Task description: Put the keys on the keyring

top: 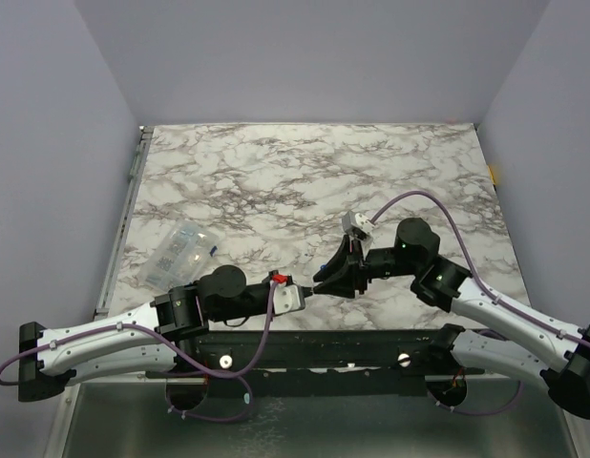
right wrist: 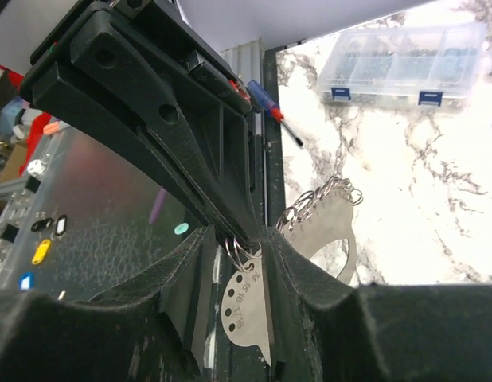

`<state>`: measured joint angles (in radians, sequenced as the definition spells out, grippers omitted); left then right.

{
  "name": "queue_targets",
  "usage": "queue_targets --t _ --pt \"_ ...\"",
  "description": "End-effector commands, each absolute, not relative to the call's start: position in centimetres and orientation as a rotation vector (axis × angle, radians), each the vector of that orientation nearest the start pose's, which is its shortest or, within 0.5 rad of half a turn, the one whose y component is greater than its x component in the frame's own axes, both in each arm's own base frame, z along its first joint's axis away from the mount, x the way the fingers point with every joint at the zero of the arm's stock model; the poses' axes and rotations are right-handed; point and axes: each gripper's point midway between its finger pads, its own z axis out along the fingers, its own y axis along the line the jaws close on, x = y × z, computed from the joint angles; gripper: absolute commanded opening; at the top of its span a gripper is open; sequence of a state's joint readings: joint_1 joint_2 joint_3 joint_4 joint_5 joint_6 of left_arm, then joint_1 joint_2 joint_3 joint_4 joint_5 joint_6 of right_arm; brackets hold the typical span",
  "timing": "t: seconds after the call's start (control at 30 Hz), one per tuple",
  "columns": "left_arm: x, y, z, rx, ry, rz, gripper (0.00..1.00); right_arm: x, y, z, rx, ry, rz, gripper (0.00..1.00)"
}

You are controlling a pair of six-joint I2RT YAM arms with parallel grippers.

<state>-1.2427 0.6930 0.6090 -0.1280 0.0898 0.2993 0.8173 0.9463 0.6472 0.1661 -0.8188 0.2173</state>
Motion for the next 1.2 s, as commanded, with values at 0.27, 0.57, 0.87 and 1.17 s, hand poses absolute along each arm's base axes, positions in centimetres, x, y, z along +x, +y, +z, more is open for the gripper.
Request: queue_targets --t 0.27,0.57,0.87,1.17 --pt "9.4 -28.8 24.7 1.302 1.218 -0.783 0.0 11.6 29.8 25.3 -1.089 1.536 1.312 0.67" --pt "9.2 -29.0 24.7 1.316 1.216 -0.801 0.0 11.9 30.7 25.3 -1.142 1.555 1.322 0.62" --pt "9.2 -29.0 24.5 1.317 1.218 -0.806 0.0 12.2 30.0 25.5 -1.123 1.557 1.268 0.53" --pt "9.4 -28.9 24.6 1.312 1.218 -0.807 0.0 11.8 30.0 24.8 -1.14 1.575 1.29 0.48"
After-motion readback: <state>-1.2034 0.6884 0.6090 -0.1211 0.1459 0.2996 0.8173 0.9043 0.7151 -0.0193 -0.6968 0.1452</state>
